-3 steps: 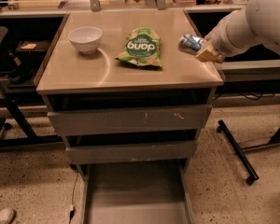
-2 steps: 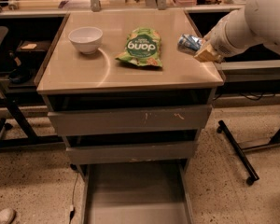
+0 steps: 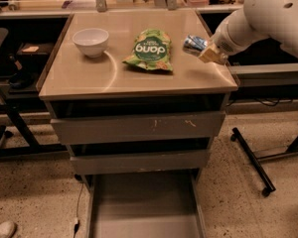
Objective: Pick redbull can from bottom drawer and place on counter
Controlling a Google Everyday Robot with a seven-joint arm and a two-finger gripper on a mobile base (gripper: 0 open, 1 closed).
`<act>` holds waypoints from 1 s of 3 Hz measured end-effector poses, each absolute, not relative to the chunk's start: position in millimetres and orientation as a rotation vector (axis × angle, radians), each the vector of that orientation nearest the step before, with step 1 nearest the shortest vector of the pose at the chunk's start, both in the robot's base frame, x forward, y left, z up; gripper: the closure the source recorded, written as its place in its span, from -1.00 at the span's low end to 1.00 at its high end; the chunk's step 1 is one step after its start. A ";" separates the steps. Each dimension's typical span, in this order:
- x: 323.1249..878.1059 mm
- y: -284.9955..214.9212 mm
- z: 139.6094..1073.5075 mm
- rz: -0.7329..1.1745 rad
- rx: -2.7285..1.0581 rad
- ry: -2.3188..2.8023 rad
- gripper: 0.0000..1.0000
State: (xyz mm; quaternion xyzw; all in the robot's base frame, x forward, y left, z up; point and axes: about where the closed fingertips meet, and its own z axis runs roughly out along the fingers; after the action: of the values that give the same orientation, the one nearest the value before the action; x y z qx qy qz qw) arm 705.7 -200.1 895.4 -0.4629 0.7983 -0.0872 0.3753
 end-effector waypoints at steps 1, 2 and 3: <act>725.5 -203.6 880.8 -0.206 -1.166 2.087 1.00; 740.7 -202.0 865.6 -0.183 -1.167 2.122 1.00; 749.6 -197.2 849.1 -0.153 -1.177 2.151 1.00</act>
Offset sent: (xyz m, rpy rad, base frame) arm 0.0523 -0.0033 -0.0430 0.0231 0.1071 -0.0452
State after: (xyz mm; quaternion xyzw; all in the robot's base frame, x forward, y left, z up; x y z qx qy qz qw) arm 749.6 -197.2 849.1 -0.4515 0.8246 -0.0587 0.3358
